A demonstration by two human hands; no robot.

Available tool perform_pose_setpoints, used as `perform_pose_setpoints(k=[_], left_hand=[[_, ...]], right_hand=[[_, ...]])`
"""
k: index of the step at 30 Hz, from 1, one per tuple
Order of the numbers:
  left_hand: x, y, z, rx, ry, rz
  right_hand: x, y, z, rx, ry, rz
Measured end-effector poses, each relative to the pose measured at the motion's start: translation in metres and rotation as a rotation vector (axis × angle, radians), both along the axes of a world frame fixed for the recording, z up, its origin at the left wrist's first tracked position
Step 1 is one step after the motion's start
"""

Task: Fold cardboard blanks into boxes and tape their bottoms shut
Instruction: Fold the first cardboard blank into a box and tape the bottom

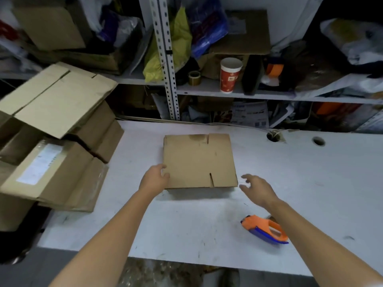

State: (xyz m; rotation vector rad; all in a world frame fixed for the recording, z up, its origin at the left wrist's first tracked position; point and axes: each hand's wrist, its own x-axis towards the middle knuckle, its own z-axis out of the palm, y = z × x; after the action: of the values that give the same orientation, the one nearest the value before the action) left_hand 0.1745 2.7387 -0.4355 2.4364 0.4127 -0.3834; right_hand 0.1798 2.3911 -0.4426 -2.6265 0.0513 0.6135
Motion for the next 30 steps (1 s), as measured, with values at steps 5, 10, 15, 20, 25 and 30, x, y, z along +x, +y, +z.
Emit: perform_pose_setpoints(k=[5, 10, 15, 20, 25, 30], left_hand=[[0.036, 0.01, -0.021, -0.034, 0.123, 0.085], [0.058, 0.005, -0.039, -0.064, 0.179, 0.137], [0.06, -0.001, -0.048, -0.102, 0.194, 0.121], [0.047, -0.006, -0.035, -0.09, 0.098, 0.147], [0.03, -0.016, -0.001, -0.325, -0.026, 0.152], [0.029, -0.026, 0.034, -0.488, -0.086, 0.112]], right_hand=[[0.065, 0.049, -0.015, 0.079, -0.003, -0.123], [0.098, 0.072, -0.04, 0.062, 0.094, -0.161], [0.093, 0.084, -0.051, 0.042, 0.062, -0.157], [0.075, 0.083, -0.03, 0.327, 0.016, -0.277], [0.041, 0.083, 0.027, 0.691, -0.006, -0.317], [0.02, 0.072, 0.065, 0.78, -0.028, -0.244]])
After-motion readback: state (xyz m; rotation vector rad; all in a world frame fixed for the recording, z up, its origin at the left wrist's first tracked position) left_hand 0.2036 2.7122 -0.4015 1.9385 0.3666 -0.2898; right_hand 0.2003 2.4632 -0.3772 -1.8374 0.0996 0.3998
